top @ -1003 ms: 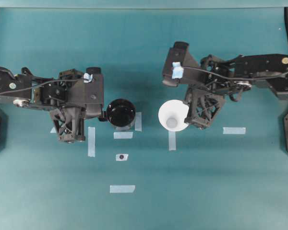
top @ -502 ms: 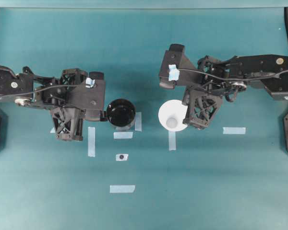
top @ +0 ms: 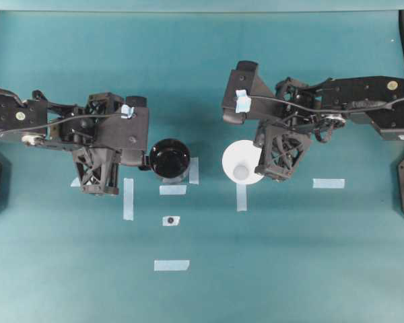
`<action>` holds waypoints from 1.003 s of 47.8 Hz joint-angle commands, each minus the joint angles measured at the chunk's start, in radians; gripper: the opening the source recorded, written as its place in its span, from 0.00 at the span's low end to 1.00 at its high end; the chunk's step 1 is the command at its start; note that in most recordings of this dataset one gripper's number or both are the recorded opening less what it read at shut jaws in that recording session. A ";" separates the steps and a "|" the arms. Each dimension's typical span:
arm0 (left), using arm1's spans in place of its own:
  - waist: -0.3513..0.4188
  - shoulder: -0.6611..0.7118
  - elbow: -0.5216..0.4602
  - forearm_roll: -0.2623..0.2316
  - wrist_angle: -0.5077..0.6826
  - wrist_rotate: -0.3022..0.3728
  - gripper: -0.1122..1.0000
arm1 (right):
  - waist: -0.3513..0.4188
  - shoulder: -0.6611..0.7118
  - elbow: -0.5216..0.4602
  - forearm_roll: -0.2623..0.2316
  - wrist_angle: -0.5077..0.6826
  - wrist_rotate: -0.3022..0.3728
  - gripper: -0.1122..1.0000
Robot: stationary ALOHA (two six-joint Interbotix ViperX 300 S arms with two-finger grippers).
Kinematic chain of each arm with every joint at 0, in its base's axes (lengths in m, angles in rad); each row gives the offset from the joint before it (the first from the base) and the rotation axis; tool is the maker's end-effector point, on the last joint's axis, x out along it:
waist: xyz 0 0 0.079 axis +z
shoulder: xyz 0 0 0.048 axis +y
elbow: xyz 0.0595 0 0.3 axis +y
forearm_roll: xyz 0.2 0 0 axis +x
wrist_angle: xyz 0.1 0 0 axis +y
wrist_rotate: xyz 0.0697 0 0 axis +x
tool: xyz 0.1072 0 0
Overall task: Holding the cup holder with the left arm, the right arm places the cup into the cup holder.
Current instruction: 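Open both grippers and lower them around holder handle and cup rim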
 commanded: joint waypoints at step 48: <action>0.003 0.152 -0.054 0.005 -0.025 0.009 0.93 | -0.049 0.029 0.021 -0.035 -0.028 -0.006 0.97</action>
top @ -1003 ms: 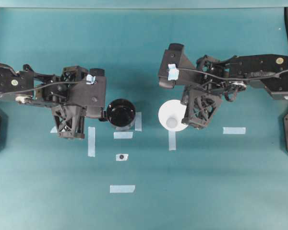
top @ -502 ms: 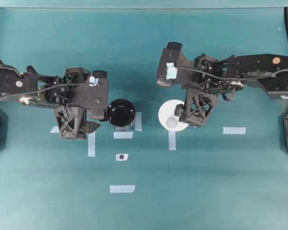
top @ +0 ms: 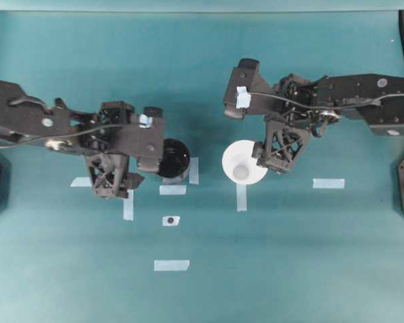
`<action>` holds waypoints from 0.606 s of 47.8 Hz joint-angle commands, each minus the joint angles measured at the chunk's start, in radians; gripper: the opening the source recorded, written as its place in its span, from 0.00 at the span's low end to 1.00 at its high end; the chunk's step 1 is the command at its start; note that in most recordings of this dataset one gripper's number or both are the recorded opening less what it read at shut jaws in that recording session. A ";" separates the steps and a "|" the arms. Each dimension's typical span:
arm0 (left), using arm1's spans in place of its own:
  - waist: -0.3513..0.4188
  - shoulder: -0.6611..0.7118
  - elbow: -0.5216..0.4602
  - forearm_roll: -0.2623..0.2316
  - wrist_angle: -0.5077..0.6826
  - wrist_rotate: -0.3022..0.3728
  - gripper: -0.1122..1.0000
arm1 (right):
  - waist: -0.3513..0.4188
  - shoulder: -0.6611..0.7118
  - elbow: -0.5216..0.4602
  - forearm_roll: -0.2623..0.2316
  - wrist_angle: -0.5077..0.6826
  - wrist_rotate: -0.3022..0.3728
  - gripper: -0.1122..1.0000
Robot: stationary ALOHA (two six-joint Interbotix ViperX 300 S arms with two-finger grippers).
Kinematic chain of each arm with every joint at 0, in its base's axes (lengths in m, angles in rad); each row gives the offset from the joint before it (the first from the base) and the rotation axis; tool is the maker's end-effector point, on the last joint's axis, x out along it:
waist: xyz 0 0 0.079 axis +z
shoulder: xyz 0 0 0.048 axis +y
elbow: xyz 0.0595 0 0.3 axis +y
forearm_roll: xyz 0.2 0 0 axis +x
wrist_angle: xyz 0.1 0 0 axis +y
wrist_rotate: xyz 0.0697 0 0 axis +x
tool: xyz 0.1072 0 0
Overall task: Holding the cup holder with the left arm, the right arm places the cup into the cup holder.
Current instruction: 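Open both grippers and lower them around holder handle and cup rim, then close left gripper on holder handle and right gripper on cup rim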
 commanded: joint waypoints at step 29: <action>0.026 0.100 -0.043 0.005 -0.006 0.000 0.93 | -0.002 0.046 -0.017 -0.002 -0.058 -0.006 0.97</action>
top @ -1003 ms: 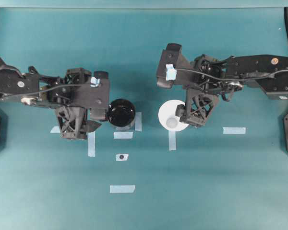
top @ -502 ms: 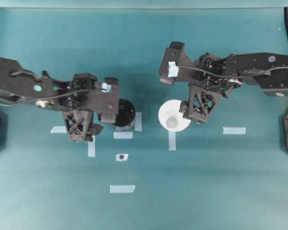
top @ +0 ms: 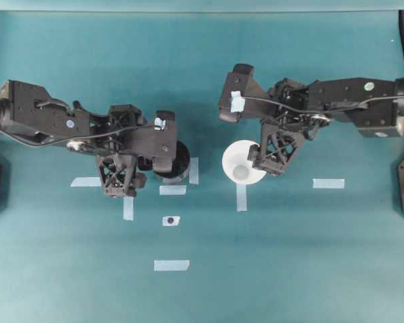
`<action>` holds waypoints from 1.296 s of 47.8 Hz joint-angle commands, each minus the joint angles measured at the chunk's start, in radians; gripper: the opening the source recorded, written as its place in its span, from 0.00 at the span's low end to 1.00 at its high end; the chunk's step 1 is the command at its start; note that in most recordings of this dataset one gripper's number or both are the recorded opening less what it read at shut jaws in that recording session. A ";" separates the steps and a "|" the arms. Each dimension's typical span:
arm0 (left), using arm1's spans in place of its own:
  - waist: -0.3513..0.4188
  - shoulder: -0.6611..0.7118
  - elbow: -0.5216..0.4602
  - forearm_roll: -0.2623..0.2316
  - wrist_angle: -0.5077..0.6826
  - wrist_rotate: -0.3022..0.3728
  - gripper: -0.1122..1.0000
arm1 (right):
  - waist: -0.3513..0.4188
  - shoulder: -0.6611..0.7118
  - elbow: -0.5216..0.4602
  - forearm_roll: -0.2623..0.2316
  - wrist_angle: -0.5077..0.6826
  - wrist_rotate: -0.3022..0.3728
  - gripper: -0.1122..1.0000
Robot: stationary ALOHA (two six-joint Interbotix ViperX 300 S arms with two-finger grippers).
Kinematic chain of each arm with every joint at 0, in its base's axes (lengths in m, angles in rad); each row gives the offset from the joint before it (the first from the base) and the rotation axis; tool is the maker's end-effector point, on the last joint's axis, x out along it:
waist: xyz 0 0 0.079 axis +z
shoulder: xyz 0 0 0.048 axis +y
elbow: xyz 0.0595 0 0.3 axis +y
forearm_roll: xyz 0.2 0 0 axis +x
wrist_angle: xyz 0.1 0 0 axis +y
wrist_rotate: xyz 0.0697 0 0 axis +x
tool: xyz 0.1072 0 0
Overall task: Holding the cup holder with the left arm, the right arm places the cup into the cup holder.
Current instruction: 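Close left gripper on holder handle and right gripper on cup rim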
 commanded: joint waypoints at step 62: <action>0.005 0.002 -0.020 0.005 -0.006 -0.008 0.92 | -0.002 0.028 -0.037 -0.002 -0.025 -0.006 0.97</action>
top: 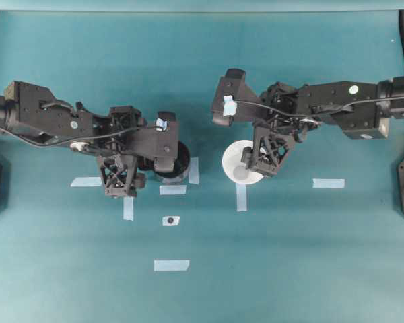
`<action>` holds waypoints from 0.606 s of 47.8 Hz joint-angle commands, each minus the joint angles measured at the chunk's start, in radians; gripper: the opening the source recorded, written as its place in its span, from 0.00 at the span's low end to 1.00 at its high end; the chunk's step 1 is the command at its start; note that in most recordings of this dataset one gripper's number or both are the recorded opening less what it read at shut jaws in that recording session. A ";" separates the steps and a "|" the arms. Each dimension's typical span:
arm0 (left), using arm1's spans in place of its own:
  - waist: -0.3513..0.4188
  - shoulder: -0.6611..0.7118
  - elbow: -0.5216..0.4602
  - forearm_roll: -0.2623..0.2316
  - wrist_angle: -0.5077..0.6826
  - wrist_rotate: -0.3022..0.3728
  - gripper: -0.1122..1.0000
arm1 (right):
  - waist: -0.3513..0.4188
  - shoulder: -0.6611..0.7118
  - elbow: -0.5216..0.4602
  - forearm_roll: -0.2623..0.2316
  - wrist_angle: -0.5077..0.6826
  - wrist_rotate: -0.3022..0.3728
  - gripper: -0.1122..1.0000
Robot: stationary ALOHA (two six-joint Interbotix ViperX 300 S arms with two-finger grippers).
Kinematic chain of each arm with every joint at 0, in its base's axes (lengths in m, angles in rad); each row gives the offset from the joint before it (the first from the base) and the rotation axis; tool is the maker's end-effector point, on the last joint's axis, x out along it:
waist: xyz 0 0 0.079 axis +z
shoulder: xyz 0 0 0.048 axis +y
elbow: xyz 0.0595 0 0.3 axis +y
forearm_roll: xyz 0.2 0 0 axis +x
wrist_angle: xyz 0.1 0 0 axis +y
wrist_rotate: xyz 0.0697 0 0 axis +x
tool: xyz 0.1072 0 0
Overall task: Holding the cup holder with the left arm, the right arm places the cup into the cup holder.
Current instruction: 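Close left gripper on holder handle and right gripper on cup rim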
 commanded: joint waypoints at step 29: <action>0.003 -0.015 -0.034 0.003 -0.006 -0.002 0.82 | 0.006 -0.020 -0.051 0.005 0.021 -0.008 0.71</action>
